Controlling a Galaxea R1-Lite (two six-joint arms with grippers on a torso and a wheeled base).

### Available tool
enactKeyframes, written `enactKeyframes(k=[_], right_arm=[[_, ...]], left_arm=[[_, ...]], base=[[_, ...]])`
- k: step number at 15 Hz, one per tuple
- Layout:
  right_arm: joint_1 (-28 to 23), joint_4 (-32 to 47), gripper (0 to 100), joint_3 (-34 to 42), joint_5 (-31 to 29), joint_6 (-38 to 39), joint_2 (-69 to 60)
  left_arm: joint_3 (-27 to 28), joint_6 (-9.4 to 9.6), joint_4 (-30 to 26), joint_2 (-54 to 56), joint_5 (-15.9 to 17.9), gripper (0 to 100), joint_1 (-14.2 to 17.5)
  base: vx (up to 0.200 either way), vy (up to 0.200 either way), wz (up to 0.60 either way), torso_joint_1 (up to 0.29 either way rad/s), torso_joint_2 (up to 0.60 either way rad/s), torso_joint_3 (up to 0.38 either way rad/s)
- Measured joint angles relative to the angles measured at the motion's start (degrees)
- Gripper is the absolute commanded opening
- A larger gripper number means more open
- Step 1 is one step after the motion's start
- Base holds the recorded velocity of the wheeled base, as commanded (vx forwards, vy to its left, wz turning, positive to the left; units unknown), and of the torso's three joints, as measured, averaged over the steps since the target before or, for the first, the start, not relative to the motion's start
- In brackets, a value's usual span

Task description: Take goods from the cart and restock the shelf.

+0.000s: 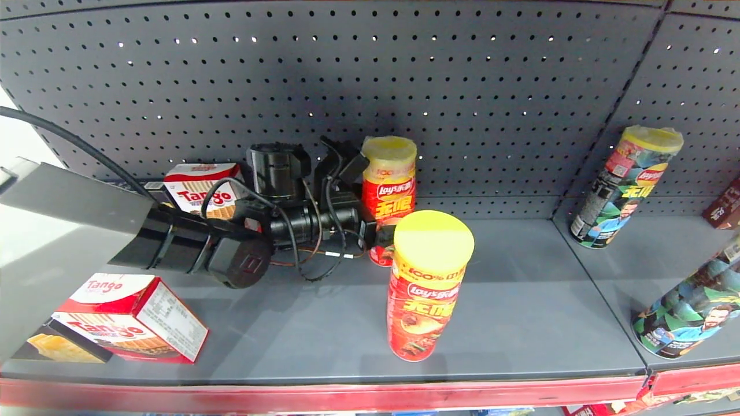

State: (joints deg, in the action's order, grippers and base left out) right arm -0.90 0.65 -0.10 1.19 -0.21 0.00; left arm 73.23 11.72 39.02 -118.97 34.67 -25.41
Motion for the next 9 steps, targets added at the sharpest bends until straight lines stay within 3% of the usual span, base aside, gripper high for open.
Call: enactKeyframes(k=[3,7,9], right_arm=[[0.05,0.0,100,0.0,0.0,0.05,0.0],[0.02,0.01,100,0.0,0.02,0.05,0.0],[0.02,0.01,100,0.0,0.0,0.02,0.0]], left_arm=[[-3.5,0.0,-0.27,2.68,-4.27,100,0.16],[-11.04,0.16,-0.35,7.56,-15.24,100,-0.94],[-12.57,1.44,-0.32,8.98,-20.61,100,-1.35]], base=[[0.0,0.0,0.0,0.0,0.0,0.0],[0.0,0.0,0.0,0.0,0.0,0.0],[0.0,0.0,0.0,0.0,0.0,0.0]])
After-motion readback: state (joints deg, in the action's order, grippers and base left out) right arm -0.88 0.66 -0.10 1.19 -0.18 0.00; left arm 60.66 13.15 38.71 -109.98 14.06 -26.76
